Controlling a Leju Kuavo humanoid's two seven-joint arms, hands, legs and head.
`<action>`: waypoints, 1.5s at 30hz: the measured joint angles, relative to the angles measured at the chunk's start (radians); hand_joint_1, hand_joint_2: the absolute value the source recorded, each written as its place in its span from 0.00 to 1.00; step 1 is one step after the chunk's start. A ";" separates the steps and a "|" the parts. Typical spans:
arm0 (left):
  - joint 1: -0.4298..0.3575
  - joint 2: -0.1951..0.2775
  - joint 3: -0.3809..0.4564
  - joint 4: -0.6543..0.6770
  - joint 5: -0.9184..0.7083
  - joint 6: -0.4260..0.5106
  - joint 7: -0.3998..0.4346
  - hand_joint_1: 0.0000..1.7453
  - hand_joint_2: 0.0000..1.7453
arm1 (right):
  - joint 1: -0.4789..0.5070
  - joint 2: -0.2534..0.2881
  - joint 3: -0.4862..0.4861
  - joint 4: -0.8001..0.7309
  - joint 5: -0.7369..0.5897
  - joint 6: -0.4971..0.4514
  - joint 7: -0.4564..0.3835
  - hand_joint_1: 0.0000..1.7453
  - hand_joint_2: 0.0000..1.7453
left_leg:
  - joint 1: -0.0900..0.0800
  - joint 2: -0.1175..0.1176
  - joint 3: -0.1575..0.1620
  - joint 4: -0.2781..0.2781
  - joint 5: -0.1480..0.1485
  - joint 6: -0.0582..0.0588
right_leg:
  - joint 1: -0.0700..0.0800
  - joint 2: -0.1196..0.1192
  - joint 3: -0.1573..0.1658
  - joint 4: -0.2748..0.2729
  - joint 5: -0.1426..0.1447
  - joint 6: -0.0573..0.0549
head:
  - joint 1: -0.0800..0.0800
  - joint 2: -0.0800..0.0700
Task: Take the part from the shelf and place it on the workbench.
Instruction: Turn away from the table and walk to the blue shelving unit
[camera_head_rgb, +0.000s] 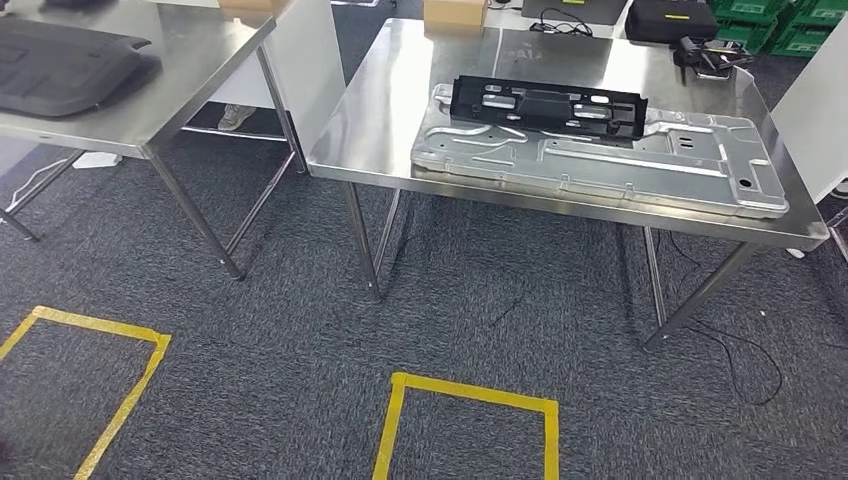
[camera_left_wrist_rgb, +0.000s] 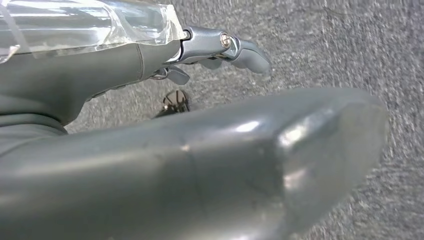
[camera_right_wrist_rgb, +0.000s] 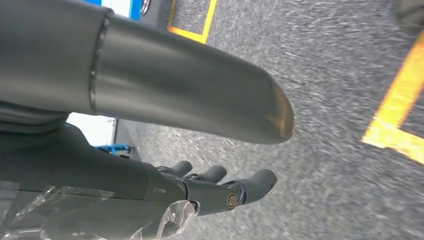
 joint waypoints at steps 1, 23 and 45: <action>0.000 0.000 0.000 0.000 0.000 0.000 0.000 0.00 0.00 | -0.001 0.002 -0.003 0.010 -0.001 -0.002 -0.005 0.00 0.00 | 0.000 0.000 -0.013 0.002 0.010 -0.001 | 0.000 0.000 -0.006 0.056 -0.015 0.003 | 0.000 0.000; 0.005 0.011 0.000 0.001 0.037 -0.040 -0.019 0.00 0.00 | -0.013 0.045 -0.021 0.093 0.000 0.014 0.010 0.00 0.00 | -0.006 0.038 -0.023 0.048 -0.013 -0.034 | 0.014 -0.046 0.194 -0.233 0.078 -0.045 | -0.001 0.000; 0.008 0.013 0.000 0.002 0.029 -0.014 -0.003 0.00 0.00 | -0.012 0.064 -0.022 0.110 -0.004 0.014 0.016 0.00 0.00 | 0.015 -0.024 -0.171 0.260 -0.087 -0.073 | 0.004 -0.004 0.197 -0.231 0.074 -0.056 | -0.002 0.000</action>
